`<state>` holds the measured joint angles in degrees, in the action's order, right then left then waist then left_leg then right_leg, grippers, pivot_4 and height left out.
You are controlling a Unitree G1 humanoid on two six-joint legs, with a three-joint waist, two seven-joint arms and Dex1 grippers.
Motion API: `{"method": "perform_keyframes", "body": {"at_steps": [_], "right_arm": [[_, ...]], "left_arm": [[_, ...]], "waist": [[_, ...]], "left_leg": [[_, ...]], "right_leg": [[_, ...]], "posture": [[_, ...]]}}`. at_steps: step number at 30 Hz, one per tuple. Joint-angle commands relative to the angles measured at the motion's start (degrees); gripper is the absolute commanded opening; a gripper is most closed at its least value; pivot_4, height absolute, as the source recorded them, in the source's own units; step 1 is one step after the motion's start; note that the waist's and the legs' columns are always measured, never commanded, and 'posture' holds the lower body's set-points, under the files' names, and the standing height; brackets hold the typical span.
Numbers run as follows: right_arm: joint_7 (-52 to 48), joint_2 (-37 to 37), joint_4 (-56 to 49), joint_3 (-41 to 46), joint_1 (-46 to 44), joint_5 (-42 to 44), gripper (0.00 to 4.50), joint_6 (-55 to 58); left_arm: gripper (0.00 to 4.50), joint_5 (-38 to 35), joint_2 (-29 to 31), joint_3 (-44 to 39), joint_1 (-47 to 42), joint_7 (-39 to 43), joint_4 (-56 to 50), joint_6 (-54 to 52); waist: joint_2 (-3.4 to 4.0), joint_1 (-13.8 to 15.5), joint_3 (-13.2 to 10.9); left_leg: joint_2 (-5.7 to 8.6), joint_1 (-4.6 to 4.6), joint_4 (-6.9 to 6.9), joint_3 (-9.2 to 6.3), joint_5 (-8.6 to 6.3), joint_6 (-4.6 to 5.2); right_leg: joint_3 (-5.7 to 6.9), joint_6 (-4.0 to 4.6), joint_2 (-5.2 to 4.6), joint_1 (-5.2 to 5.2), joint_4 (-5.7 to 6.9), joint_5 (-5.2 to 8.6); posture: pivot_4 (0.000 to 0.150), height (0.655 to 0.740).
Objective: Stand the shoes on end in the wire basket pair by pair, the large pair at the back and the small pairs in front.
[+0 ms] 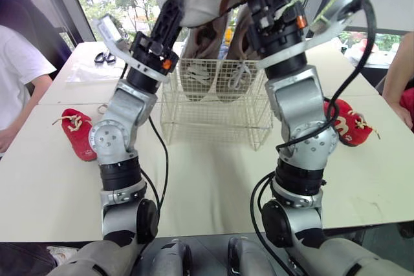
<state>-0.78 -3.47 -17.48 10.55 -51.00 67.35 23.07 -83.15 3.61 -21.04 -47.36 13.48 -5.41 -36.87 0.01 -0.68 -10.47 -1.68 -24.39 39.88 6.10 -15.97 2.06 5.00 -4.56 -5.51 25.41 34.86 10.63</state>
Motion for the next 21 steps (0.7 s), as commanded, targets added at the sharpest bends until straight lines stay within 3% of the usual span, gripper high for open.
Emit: {"method": "perform_keyframes", "body": {"at_steps": [1,3,6,11,13,14,19,20,21], "right_arm": [[-0.4,0.3,-2.4,0.2,-1.5,0.5,4.45,-1.0],[0.1,0.3,-3.2,0.5,-1.2,1.1,4.45,-1.1],[0.6,0.1,-4.0,0.2,-1.2,1.0,3.68,-1.3],[0.8,-0.1,-4.1,0.0,-1.2,0.9,1.35,-1.6],[0.9,-0.1,-4.2,-0.1,-1.2,0.9,0.64,-1.5],[1.0,-0.1,-4.3,-0.1,-1.2,0.8,0.62,-1.5],[0.9,0.4,-4.0,0.2,-2.0,0.5,0.62,-1.8],[0.7,0.8,-3.7,0.6,-2.6,0.6,0.62,-1.9],[0.6,1.3,-3.3,1.2,-3.3,0.8,0.62,-1.9]], "left_arm": [[0.22,-0.6,0.8,0.3,0.3,0.2,-2.0,0.6],[0.22,-0.7,0.8,0.5,0.4,0.1,-2.2,0.6],[0.22,-0.5,0.9,0.7,0.8,0.0,-2.3,0.5],[0.22,0.9,1.8,1.3,1.9,0.0,-2.3,0.1],[1.23,0.7,2.4,1.5,2.5,0.0,-2.6,-0.3],[1.53,0.2,2.7,1.4,2.8,0.0,-2.9,-0.5],[4.14,1.2,6.3,2.2,6.4,-2.0,-7.4,-1.6],[4.44,2.3,7.4,2.8,7.6,-2.6,-9.0,-1.9],[4.44,3.1,8.3,3.2,8.9,-3.6,-10.5,-2.2]], "waist": [[0.00,0.0,0.0],[0.00,0.0,0.0],[0.00,0.0,0.0],[0.00,-0.1,0.0],[0.00,-0.1,0.0],[0.00,-0.1,0.0],[0.01,-0.2,0.0],[0.02,-0.2,0.0],[0.02,-0.1,0.0]], "left_leg": [[0.00,0.00,0.00,0.00,0.00,0.00],[0.00,0.00,0.00,0.00,0.00,0.00],[-0.01,0.00,0.00,0.00,0.00,0.00],[-0.02,0.00,0.00,0.00,-0.01,0.01],[-0.02,0.00,0.00,0.00,-0.01,0.01],[-0.02,0.00,0.00,0.00,-0.01,0.01],[-0.04,0.00,-0.02,0.00,-0.01,0.01],[-0.04,0.00,-0.03,0.00,-0.01,0.01],[-0.04,0.00,-0.03,0.00,-0.01,0.01]], "right_leg": [[0.00,0.00,0.00,0.00,0.00,0.00],[0.00,0.00,0.00,0.00,0.00,0.00],[0.00,0.00,0.00,0.00,0.00,0.00],[0.00,0.00,0.00,0.00,-0.02,0.00],[0.00,0.01,0.00,0.01,-0.02,0.00],[0.00,0.00,0.00,0.01,-0.02,0.00],[0.00,0.01,0.00,0.03,-0.02,0.00],[0.00,0.01,0.00,0.03,-0.02,0.01],[0.00,0.01,0.00,0.03,-0.02,0.01]], "posture": [[0.150,0.7400],[0.150,0.7400],[0.150,0.7400],[0.150,0.7400],[0.150,0.7400],[0.150,0.7400],[0.150,0.7400],[0.150,0.7400],[0.150,0.7400]]}}
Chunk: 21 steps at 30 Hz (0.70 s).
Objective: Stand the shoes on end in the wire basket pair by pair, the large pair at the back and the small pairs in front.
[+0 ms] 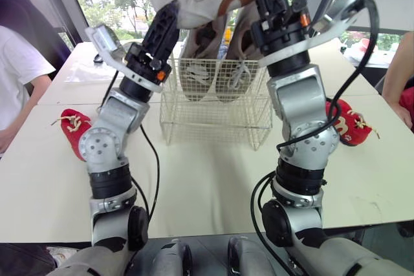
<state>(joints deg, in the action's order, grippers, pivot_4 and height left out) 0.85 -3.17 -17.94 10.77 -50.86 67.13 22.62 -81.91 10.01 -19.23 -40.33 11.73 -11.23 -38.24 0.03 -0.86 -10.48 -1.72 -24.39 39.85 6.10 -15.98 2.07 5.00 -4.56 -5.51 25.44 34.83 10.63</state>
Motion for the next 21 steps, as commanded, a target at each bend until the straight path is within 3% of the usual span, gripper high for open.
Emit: {"method": "perform_keyframes", "body": {"at_steps": [1,5,10,15,21], "right_arm": [[-1.1,1.7,-2.5,1.5,-4.1,1.2,0.62,-1.5],[-5.0,9.4,-0.6,4.5,-7.2,2.1,0.62,0.7],[-19.7,27.4,7.8,6.9,-7.7,-0.8,0.62,6.5],[-43.9,44.8,22.6,1.1,-10.3,-15.1,0.62,4.0],[-62.0,49.8,34.2,-6.5,-13.4,-29.1,0.62,-4.2]], "left_arm": [[4.44,1.9,2.8,1.6,3.3,-2.9,-6.3,-1.3],[4.44,2.4,7.3,1.6,9.1,-7.3,-13.6,-2.3],[4.44,6.4,15.4,3.3,14.2,-8.8,-19.4,-4.6],[4.44,7.6,20.2,3.5,18.8,-11.7,-23.6,-6.1],[4.44,9.1,25.5,3.5,21.7,-16.2,-24.7,-8.9]], "waist": [[0.01,0.1,0.0],[0.02,0.2,0.0],[0.03,0.2,0.0],[0.06,0.2,0.0],[0.06,0.1,0.0]], "left_leg": [[0.00,0.00,0.00,0.00,0.00,0.00],[0.00,-0.01,0.00,-0.01,-0.01,0.00],[0.01,-0.01,-0.04,0.02,-0.05,0.06],[0.02,-0.03,-0.24,0.10,-0.07,0.09],[-0.04,0.11,-0.73,0.17,0.03,-0.07]], "right_leg": [[0.00,0.00,0.00,0.00,0.00,0.00],[0.00,0.01,-0.03,0.00,-0.03,0.00],[0.01,0.20,-0.04,-0.04,-0.22,0.11],[-0.01,0.26,-0.03,-0.07,-0.64,0.10],[-0.05,0.13,0.07,0.05,-0.69,0.03]], "posture": [[0.150,0.7400],[0.150,0.7400],[0.150,0.7400],[0.150,0.7400],[0.150,0.7400]]}}
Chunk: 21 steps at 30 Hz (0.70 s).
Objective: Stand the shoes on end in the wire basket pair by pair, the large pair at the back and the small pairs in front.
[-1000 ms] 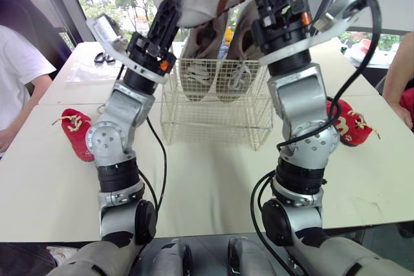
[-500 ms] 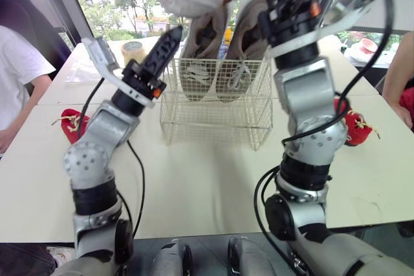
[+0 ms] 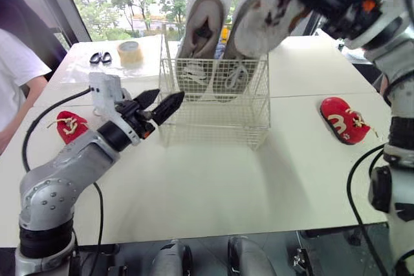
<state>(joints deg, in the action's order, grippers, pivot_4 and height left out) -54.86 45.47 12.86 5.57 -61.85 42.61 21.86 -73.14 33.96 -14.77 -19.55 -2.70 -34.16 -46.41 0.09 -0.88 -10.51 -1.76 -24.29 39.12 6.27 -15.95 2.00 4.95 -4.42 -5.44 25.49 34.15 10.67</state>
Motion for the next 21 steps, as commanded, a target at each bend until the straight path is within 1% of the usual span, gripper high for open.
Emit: {"method": "perform_keyframes", "body": {"at_steps": [1,5,7,10,14,16,17,18,20,21], "right_arm": [[-8.6,1.1,5.3,-1.7,-3.0,-5.6,0.62,-4.0],[-15.2,-0.6,13.3,-4.2,-4.7,-11.5,0.62,-9.5],[-17.9,-1.9,17.2,-5.6,-4.9,-14.5,0.62,-12.7],[-20.2,-3.8,22.4,-6.1,-5.7,-17.5,0.62,-16.2],[-22.9,-7.1,33.8,-6.2,-8.2,-20.4,0.62,-18.7],[-24.3,-7.9,38.5,-6.5,-9.4,-22.3,1.60,-19.7],[-24.8,-8.2,40.0,-6.4,-9.9,-23.1,1.89,-20.2],[-25.1,-8.5,41.3,-6.0,-10.5,-23.4,2.37,-20.2],[-25.7,-8.5,43.1,-5.3,-11.4,-24.1,3.35,-20.5],[-25.9,-8.4,43.4,-4.9,-11.8,-24.2,4.01,-20.4]], "left_arm": [[4.44,0.8,2.5,-0.9,1.1,-2.9,-1.7,-1.5],[4.44,2.0,4.7,-0.6,0.2,-4.0,-1.3,-2.5],[4.44,0.7,4.1,-1.4,0.0,-3.4,-0.9,-1.6],[4.44,-0.6,3.5,-2.3,0.4,-2.4,-0.5,-0.9],[4.44,-4.7,2.5,-3.6,1.0,0.0,0.8,0.1],[4.50,-5.8,1.9,-4.4,0.9,1.2,1.5,1.0],[4.50,-6.1,1.8,-4.7,0.9,1.6,1.8,1.2],[4.50,-6.8,1.7,-4.9,0.9,1.6,2.3,1.3],[4.50,-7.8,1.9,-5.4,1.1,1.6,3.1,1.3],[4.50,-8.1,2.1,-5.5,1.3,1.7,3.3,1.3]], "waist": [[0.00,0.2,0.0],[-0.02,0.4,0.0],[-0.02,0.4,0.0],[-0.02,0.3,0.0],[-0.02,0.3,0.0],[-0.02,0.3,0.0],[-0.02,0.3,0.0],[-0.02,0.3,0.0],[-0.01,0.2,0.0],[-0.01,0.2,0.0]], "left_leg": [[-0.02,0.00,-0.01,-0.01,0.03,-0.05],[0.01,-0.06,0.03,-0.03,0.06,-0.10],[0.03,-0.07,0.04,-0.02,0.06,-0.10],[0.03,-0.08,0.04,0.00,0.21,-0.36],[0.03,-0.08,0.04,0.00,0.26,-0.45],[0.03,-0.08,0.04,0.00,0.27,-0.47],[0.04,-0.08,0.04,0.00,0.28,-0.47],[0.04,-0.08,0.04,0.00,0.28,-0.48],[0.04,-0.09,0.04,0.01,0.28,-0.48],[0.04,-0.09,0.04,0.01,0.28,-0.48]], "right_leg": [[0.01,0.00,0.02,0.00,0.01,0.00],[0.02,0.11,-0.02,0.01,-0.02,0.05],[0.02,0.11,-0.04,-0.01,-0.04,0.05],[0.02,0.00,-0.05,0.00,-0.05,-0.01],[0.03,-0.01,-0.04,-0.01,-0.04,-0.02],[0.03,-0.01,-0.05,-0.01,-0.03,-0.02],[0.03,-0.01,-0.05,-0.01,-0.03,-0.02],[0.04,-0.01,-0.05,-0.01,-0.03,-0.02],[0.03,-0.02,-0.05,-0.01,-0.03,-0.03],[0.03,-0.02,-0.05,0.00,-0.03,-0.02]], "posture": [[0.150,0.7400],[0.150,0.7400],[0.150,0.7400],[0.150,0.7400],[0.150,0.7400],[0.150,0.7400],[0.150,0.7400],[0.150,0.7400],[0.150,0.7400],[0.150,0.7400]]}}
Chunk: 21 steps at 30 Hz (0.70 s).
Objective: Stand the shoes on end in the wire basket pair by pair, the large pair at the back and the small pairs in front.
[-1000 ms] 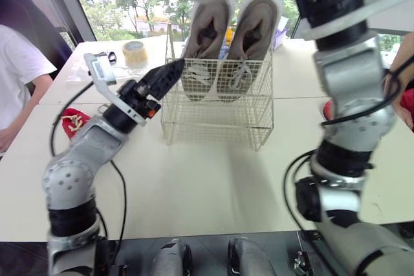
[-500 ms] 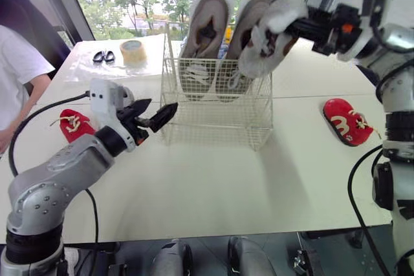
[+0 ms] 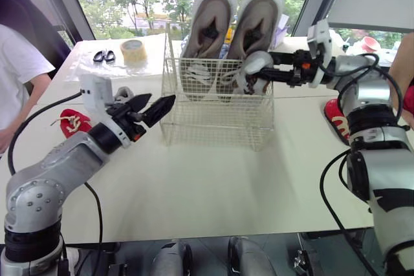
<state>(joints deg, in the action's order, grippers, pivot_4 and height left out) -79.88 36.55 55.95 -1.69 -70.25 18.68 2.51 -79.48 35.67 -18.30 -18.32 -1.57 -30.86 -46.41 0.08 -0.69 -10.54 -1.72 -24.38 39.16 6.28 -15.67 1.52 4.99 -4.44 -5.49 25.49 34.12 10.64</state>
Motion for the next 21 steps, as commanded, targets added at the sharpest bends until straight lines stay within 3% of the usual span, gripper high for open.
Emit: {"method": "perform_keyframes", "body": {"at_steps": [1,7,14,21], "right_arm": [[-1.2,0.8,0.1,2.7,-3.6,-0.2,4.38,-0.7],[-2.9,3.2,-6.3,4.9,-2.5,0.9,4.46,3.5],[-3.6,7.0,-28.0,6.4,4.0,5.6,4.46,16.4],[2.7,12.1,-46.7,11.2,7.9,12.1,4.46,30.0]], "left_arm": [[4.50,-1.7,0.5,-2.1,0.2,0.6,0.1,1.3],[4.50,-1.1,1.3,-2.9,0.8,2.5,0.8,2.0],[4.50,0.8,2.6,-2.1,-0.4,4.1,3.7,1.5],[4.50,10.5,10.8,-2.8,-6.1,5.8,14.4,0.1]], "waist": [[0.00,-0.1,0.0],[0.00,0.1,0.0],[0.00,0.1,0.0],[0.01,0.2,0.0]], "left_leg": [[-0.01,0.00,0.00,0.00,0.00,0.00],[-0.01,0.01,0.00,0.00,0.01,-0.03],[-0.01,0.02,-0.01,-0.02,0.01,-0.04],[-0.01,0.00,-0.01,-0.06,0.00,-0.02]], "right_leg": [[0.00,0.00,0.00,0.00,0.01,0.00],[0.00,0.00,0.00,0.00,0.04,0.00],[0.02,0.00,-0.02,0.00,0.07,0.00],[0.06,0.01,-0.02,0.06,0.11,0.00]], "posture": [[0.150,0.7400],[0.150,0.7400],[0.150,0.7400],[0.150,0.7400]]}}
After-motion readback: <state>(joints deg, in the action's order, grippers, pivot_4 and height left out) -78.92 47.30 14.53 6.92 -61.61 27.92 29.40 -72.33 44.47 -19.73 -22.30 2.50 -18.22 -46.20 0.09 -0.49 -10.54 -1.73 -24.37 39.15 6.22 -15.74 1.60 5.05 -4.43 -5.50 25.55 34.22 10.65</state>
